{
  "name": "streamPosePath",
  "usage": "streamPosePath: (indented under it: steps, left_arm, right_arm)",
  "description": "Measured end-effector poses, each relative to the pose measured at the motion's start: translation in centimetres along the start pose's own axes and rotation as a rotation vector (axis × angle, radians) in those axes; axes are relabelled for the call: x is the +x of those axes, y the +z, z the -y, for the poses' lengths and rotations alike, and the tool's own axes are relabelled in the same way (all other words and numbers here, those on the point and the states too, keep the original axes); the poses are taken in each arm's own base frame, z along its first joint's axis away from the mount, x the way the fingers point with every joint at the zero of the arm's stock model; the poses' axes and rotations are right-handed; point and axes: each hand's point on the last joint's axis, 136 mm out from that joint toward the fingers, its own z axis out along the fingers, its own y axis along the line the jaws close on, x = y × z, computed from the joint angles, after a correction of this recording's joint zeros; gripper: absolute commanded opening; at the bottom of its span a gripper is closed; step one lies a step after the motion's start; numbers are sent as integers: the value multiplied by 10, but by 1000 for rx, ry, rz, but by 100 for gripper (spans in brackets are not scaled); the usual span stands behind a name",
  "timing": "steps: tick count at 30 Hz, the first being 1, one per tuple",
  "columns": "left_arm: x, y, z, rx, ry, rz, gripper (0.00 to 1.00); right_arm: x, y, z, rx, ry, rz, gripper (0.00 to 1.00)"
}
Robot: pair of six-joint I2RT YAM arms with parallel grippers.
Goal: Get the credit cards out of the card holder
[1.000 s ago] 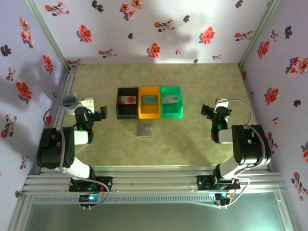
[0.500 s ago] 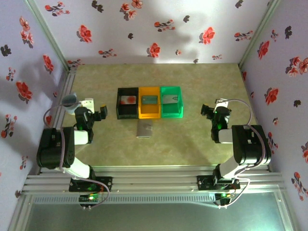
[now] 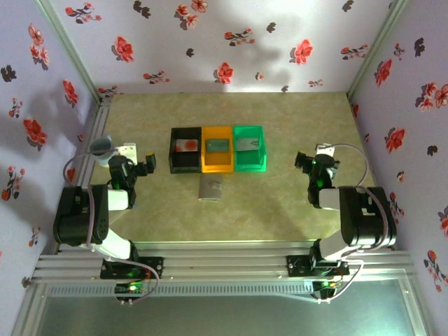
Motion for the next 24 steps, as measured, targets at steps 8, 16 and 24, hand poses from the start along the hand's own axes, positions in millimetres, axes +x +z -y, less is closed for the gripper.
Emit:
streamPosePath:
  steps: [8,16,24]
  left_arm:
    - [0,0,0,0,0,0,100]
    - [0,0,-4,-18,-3,0,100]
    - [2,0,-5,-23,-2,-8,100]
  right_arm:
    - [-118,-42,-6,-29,176,177,99]
    - [-135,-55,-28,-101,266,101,99]
    - [-120,-64,-5,-30,482,31,99]
